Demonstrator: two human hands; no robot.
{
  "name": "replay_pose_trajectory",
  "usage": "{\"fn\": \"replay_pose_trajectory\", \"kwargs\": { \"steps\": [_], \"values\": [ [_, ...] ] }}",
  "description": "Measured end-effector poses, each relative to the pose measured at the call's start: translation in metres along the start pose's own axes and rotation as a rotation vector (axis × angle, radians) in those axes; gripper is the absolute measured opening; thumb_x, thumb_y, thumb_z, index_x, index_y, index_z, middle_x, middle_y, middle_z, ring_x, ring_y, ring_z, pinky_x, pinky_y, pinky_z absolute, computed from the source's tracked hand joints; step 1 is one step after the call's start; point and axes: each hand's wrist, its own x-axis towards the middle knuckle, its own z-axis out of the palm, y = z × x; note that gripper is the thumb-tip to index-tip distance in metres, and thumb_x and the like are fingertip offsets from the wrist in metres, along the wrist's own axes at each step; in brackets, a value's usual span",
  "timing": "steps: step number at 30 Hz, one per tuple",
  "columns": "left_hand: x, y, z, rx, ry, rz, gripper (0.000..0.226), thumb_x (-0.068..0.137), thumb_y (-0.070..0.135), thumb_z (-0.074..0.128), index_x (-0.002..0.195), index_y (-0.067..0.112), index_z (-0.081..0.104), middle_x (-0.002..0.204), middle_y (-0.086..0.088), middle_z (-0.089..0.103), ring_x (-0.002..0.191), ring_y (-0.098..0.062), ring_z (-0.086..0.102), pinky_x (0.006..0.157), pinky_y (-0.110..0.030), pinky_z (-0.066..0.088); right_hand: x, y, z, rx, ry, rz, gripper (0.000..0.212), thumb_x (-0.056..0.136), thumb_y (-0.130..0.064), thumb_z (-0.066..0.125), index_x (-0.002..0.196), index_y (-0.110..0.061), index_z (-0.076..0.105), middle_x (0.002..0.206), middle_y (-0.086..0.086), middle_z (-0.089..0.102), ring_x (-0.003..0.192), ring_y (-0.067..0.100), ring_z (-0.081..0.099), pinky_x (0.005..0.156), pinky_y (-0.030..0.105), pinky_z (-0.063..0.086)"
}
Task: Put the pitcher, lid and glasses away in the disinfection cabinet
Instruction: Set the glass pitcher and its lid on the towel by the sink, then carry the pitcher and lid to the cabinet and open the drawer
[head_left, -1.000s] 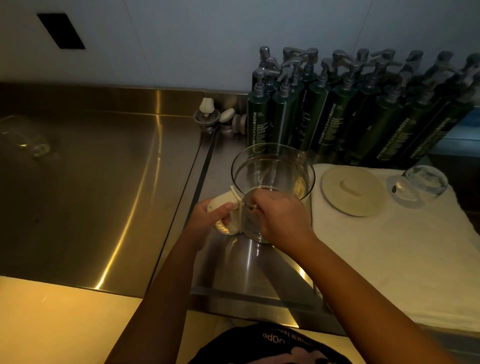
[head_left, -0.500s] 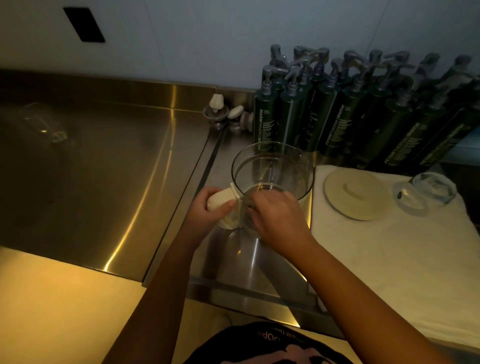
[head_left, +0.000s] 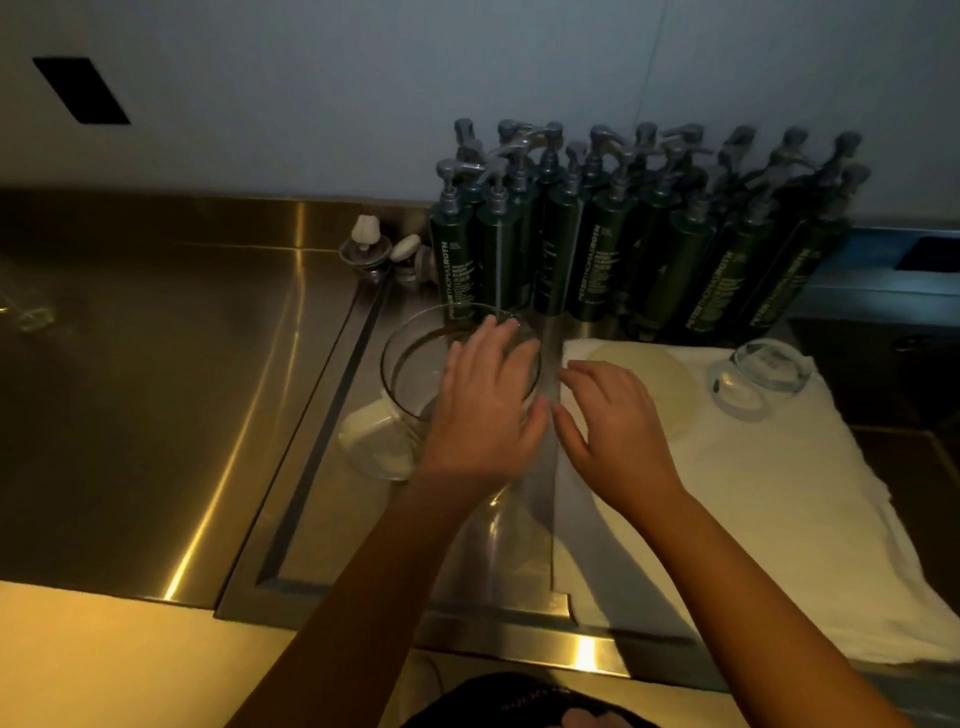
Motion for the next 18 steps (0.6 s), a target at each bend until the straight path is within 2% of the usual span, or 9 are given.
{"fn": "replay_pose_trajectory", "kwargs": {
  "steps": [3,7,9,12,18],
  "values": [
    [0.006,0.021,0.015,0.006,-0.030,0.042,0.051,0.086,0.020,0.061,0.133,0.004,0.047,0.143,-0.019,0.039,0.138,-0.032,0.026,0.108,-0.042,0.008,-0.007,0.025,-0.002,-0.026,-0.011,0.039,0.040,0.087,-0.030,0.044,0.108,-0.003,0.064,0.103,0.016,0.064,0.095,0.032,0.060,0.085,0.041,0.046],
    [0.017,0.039,0.038,0.062,-0.092,0.087,0.051,0.082,0.019,0.062,0.129,0.001,0.051,0.140,-0.022,0.043,0.135,-0.037,0.032,0.104,-0.049,0.007,-0.016,0.059,0.004,-0.062,-0.054,0.066,0.037,0.084,-0.027,0.046,0.104,-0.002,0.065,0.099,0.017,0.065,0.087,0.035,0.062,0.077,0.041,0.050],
    [0.021,0.046,0.047,0.059,-0.115,0.085,0.053,0.085,0.019,0.060,0.133,0.001,0.047,0.144,-0.022,0.038,0.138,-0.037,0.026,0.105,-0.049,0.002,-0.020,0.074,0.010,-0.083,-0.079,0.082,0.031,0.081,-0.021,0.054,0.102,-0.001,0.065,0.097,0.018,0.064,0.084,0.036,0.062,0.074,0.042,0.051],
    [0.025,0.051,0.061,0.090,-0.188,0.088,0.057,0.094,0.024,0.048,0.144,0.007,0.029,0.154,-0.016,0.018,0.144,-0.029,0.006,0.110,-0.041,-0.008,-0.025,0.094,0.018,-0.106,-0.124,0.119,0.030,0.072,-0.008,0.072,0.100,0.000,0.065,0.094,0.021,0.064,0.079,0.039,0.061,0.070,0.043,0.052],
    [0.035,0.052,0.080,0.141,-0.292,0.030,0.061,0.097,0.027,0.040,0.149,0.010,0.013,0.157,-0.011,0.005,0.144,-0.025,-0.006,0.113,-0.040,-0.009,-0.020,0.117,0.029,-0.114,-0.170,0.151,0.041,0.060,-0.002,0.081,0.098,0.002,0.066,0.092,0.023,0.065,0.075,0.040,0.063,0.065,0.043,0.053]
  ]
}}
